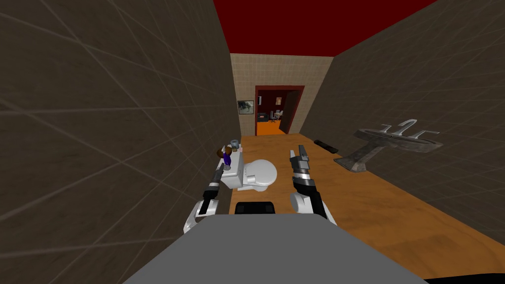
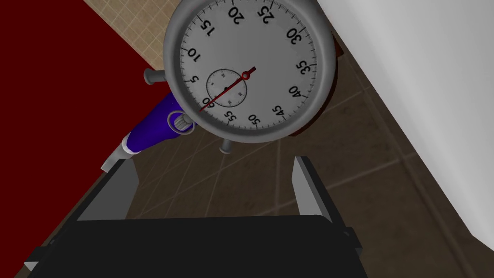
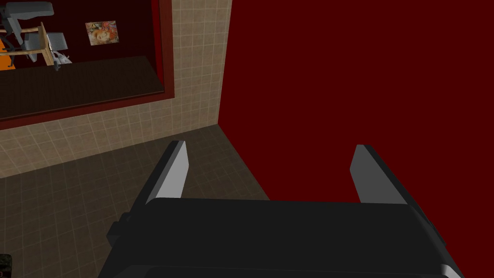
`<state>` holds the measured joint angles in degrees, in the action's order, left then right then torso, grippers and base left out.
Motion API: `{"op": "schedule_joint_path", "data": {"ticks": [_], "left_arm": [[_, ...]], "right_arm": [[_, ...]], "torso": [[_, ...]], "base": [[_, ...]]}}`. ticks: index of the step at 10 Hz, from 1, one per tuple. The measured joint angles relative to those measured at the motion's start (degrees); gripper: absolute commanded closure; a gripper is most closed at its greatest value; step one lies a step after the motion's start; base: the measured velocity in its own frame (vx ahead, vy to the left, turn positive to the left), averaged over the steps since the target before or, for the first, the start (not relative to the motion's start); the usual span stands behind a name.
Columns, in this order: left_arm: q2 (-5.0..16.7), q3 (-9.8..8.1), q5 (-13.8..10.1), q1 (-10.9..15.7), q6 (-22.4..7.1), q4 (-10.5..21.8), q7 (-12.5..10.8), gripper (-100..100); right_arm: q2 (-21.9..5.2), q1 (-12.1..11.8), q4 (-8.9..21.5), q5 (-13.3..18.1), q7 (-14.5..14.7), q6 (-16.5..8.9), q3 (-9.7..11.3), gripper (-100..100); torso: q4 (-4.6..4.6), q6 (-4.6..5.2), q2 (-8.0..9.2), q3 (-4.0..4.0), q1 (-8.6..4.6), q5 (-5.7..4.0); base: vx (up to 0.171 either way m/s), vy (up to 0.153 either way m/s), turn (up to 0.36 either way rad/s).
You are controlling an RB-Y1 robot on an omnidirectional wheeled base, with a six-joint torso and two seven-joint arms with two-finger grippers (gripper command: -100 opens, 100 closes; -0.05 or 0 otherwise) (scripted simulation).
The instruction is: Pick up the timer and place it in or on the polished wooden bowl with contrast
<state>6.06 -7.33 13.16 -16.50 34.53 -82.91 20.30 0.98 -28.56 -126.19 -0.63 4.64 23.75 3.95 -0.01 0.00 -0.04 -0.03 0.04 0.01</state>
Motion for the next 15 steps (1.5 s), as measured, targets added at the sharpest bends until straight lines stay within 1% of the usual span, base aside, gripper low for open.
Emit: {"op": "schedule_joint_path", "data": {"ticks": [1, 3, 4, 5, 6, 7, 8, 10, 11, 15], "left_arm": [[0.00, 0.00, -0.01, -0.01, -0.01, -0.01, -0.01, -100], [1.96, -1.89, -0.92, 1.45, -0.34, 1.73, -1.02, -100], [3.17, -2.95, -1.51, 1.98, 0.06, 3.15, -1.65, -100], [4.10, -3.96, -2.01, 2.70, 0.62, 4.69, -2.14, -100], [5.51, -5.15, -2.64, 3.93, 1.45, 7.12, -2.75, -100], [6.52, -5.93, -3.07, 4.05, 0.97, 6.80, -3.49, -100], [7.65, -6.85, -3.55, 4.83, 0.80, 7.89, -4.13, -100], [9.70, -8.83, -4.56, 6.38, 2.01, 11.30, -5.11, -100], [9.79, -8.94, -4.61, 6.49, 2.12, 11.48, -5.21, 100], [9.78, -8.93, -4.60, 6.48, 2.10, 11.46, -5.18, 100]], "right_arm": [[0.00, 0.00, 0.00, 0.00, 0.00, 0.00, 0.00, 0], [0.01, 0.01, 0.00, 0.00, 0.00, 0.00, 0.01, 0], [0.01, 0.01, 0.00, 0.00, 0.00, 0.00, 0.01, 0], [0.01, 0.01, 0.00, 0.00, 0.00, 0.00, 0.01, 0], [0.01, 0.01, 0.00, 0.00, 0.00, 0.00, 0.01, 0], [0.01, 0.01, 0.00, 0.00, 0.00, 0.00, 0.01, 0], [0.01, 0.01, 0.00, 0.00, 0.00, 0.00, 0.01, 0], [0.01, 0.01, 0.00, 0.00, 0.00, 0.00, 0.01, 0], [0.00, 0.00, 0.00, 0.00, 0.00, 0.00, 0.00, 0], [0.00, 0.00, 0.00, 0.00, 0.00, 0.00, 0.00, 0]], "torso": [[0.01, 0.00, 0.03, 0.02, -0.03, -0.01], [0.04, 0.03, 0.17, 0.10, -0.36, -0.08], [0.05, 0.01, 0.23, 0.13, -0.39, -0.09], [0.05, 0.01, 0.21, 0.13, -0.37, -0.08], [0.03, 0.01, 0.13, 0.08, -0.32, -0.08], [0.03, 0.01, 0.12, 0.07, -0.33, -0.08], [0.04, 0.01, 0.16, 0.09, -0.31, -0.07], [0.04, 0.02, 0.13, 0.08, -0.33, -0.08], [0.03, 0.00, 0.10, 0.06, -0.20, -0.05], [0.02, 0.01, 0.07, 0.04, -0.04, 0.00]], "base": [[-0.019, -0.056, -0.194], [-0.045, -0.095, -0.158], [-0.038, -0.088, -0.114], [-0.010, -0.079, -0.111], [-0.007, -0.076, -0.132], [-0.029, -0.075, -0.132], [-0.022, -0.077, -0.128], [-0.011, -0.059, -0.068], [-0.001, -0.007, 0.005], [0.000, 0.000, 0.000]]}}
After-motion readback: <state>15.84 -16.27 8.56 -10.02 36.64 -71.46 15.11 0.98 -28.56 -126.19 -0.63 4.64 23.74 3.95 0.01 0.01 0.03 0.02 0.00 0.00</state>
